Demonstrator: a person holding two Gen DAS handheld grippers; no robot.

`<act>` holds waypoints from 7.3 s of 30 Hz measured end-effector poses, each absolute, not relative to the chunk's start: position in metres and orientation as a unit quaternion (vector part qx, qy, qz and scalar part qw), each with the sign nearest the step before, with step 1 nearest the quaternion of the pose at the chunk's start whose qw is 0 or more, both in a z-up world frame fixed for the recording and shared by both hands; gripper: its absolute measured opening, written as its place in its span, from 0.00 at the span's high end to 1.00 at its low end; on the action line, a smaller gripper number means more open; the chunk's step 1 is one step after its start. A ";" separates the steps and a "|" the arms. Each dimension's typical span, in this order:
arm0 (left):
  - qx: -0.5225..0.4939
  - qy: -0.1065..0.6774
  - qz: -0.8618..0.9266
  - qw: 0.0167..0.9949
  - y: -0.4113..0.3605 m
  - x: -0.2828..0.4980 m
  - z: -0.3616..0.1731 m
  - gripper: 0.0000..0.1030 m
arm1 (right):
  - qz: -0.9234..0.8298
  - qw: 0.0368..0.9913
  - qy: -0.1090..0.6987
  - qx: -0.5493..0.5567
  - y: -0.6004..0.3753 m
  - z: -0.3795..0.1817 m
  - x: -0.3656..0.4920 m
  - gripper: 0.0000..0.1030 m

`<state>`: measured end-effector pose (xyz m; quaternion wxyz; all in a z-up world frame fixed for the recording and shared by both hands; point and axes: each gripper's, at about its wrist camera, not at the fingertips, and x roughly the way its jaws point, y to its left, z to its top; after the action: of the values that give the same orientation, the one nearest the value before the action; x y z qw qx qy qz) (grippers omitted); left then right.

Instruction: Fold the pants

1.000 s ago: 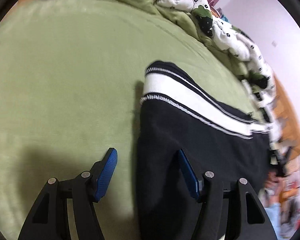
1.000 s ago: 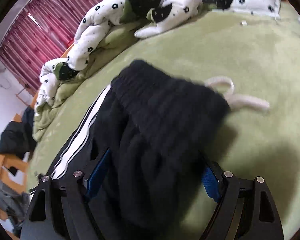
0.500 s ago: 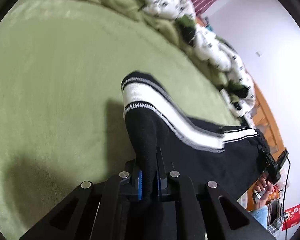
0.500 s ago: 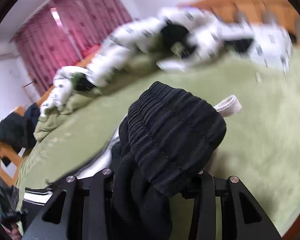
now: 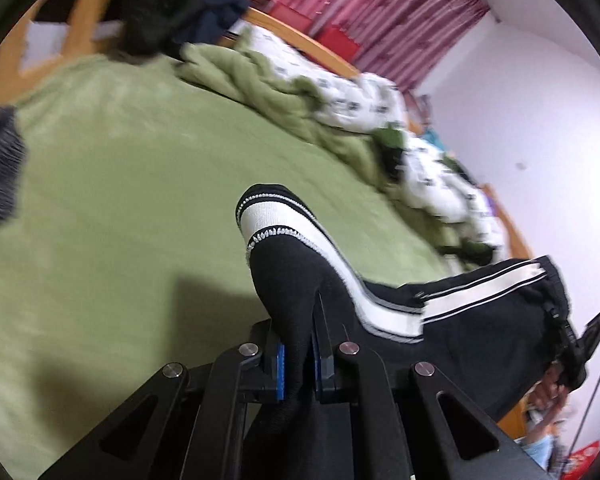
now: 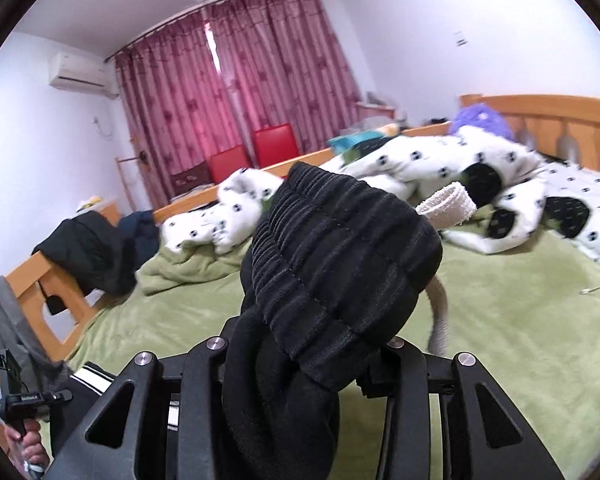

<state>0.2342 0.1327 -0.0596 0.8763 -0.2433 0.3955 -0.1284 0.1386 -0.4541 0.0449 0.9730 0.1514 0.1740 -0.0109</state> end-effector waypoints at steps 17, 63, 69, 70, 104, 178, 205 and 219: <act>-0.176 0.473 -0.014 0.863 0.193 0.238 -0.158 0.72 | -0.082 0.888 0.441 0.104 -0.468 -0.158 0.218 0.44; -0.183 0.430 -0.095 0.879 0.195 0.117 -0.171 0.51 | 0.159 0.914 0.373 0.033 -0.180 -0.136 0.190 0.96; -0.204 0.444 -0.103 0.866 0.206 0.114 -0.174 0.51 | 0.124 0.898 0.421 0.000 -0.169 -0.165 0.195 0.89; -0.211 0.446 -0.111 0.863 0.208 0.111 -0.174 0.51 | 0.123 0.899 0.420 0.007 -0.172 -0.163 0.192 0.87; -0.128 0.365 -0.093 0.917 0.093 0.121 -0.075 0.88 | 0.041 0.933 0.346 0.088 -0.350 -0.090 0.086 0.39; -0.079 0.423 -0.246 0.869 -0.108 0.125 -0.171 0.40 | 0.112 0.937 0.303 0.132 -0.483 -0.061 0.159 0.85; -0.064 0.449 -0.265 0.851 -0.134 0.142 -0.163 0.47 | 0.043 0.903 0.426 0.018 -0.500 -0.152 0.143 0.76; -0.126 0.465 -0.252 0.839 -0.136 0.246 -0.164 0.44 | 0.104 0.870 0.463 0.137 -0.535 -0.166 0.283 0.27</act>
<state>0.2463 -0.1358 -0.1639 0.8393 -0.1265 0.4646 -0.2525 0.2830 -0.5353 -0.1663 0.8698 0.1371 0.4626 0.1036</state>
